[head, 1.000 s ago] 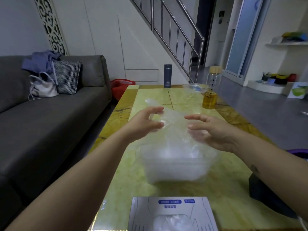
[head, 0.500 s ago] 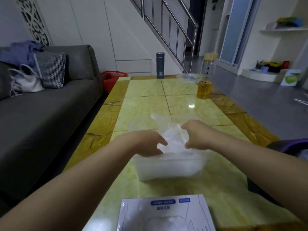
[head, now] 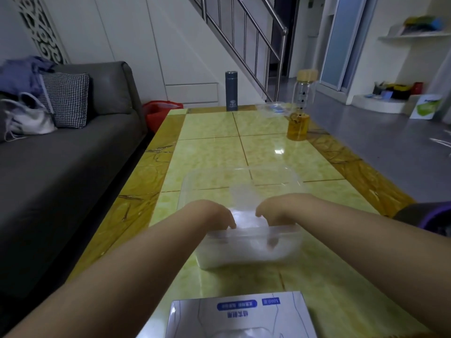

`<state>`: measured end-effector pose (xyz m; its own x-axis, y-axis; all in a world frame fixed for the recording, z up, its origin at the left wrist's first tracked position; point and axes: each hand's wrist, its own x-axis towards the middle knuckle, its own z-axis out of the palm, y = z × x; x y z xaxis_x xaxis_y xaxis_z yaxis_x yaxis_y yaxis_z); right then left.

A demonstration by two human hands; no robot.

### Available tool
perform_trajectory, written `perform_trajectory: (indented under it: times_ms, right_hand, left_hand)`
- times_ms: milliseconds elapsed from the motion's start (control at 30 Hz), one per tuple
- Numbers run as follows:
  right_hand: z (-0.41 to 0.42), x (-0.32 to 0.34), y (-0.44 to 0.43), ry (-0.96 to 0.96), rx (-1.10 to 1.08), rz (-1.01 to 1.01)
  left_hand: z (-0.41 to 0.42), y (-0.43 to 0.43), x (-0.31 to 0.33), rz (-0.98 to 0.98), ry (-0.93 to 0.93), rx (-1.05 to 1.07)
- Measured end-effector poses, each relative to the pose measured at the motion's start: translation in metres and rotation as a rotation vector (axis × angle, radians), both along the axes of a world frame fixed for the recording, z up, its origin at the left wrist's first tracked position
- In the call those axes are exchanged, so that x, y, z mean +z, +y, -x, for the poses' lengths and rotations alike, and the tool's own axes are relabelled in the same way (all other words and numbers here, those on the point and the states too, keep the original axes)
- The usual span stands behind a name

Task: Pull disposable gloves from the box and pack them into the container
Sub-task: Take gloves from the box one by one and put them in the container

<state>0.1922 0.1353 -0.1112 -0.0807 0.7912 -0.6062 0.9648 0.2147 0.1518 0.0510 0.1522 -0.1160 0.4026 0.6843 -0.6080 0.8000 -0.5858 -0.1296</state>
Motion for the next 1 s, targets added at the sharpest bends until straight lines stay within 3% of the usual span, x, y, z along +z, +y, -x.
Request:
perform_trajectory:
  times_ms: [200, 400, 500, 633, 700, 833, 1000]
  right_hand:
    - [-0.004, 0.000, 0.000, -0.011, 0.065, -0.115]
    - [-0.011, 0.057, -0.062, 0.560, 0.073, -0.756]
    - [0.003, 0.063, -0.113, 0.696, 0.229, -0.635]
    - [0.024, 0.026, -0.160, 0.474, 0.490, -0.317]
    - [0.030, 0.008, -0.171, 0.368, 0.553, -0.298]
    - [0.034, -0.012, -0.173, 0.329, 0.578, -0.302]
    - [0.043, -0.034, -0.172, 0.509, 0.299, -0.367]
  left_hand:
    - [0.003, -0.001, 0.005, 0.002, 0.001, 0.012]
    - [0.031, -0.038, 0.058, -0.271, -0.487, 0.049]
    - [0.054, -0.074, 0.068, -0.410, -0.758, 0.036]
    - [0.077, -0.128, 0.053, -0.407, -0.954, 0.063]
    - [0.082, -0.150, 0.037, -0.313, -0.885, 0.081]
    - [0.092, -0.178, -0.001, -0.034, -0.468, 0.132]
    - [0.094, -0.181, -0.020, 0.005, -0.422, 0.154]
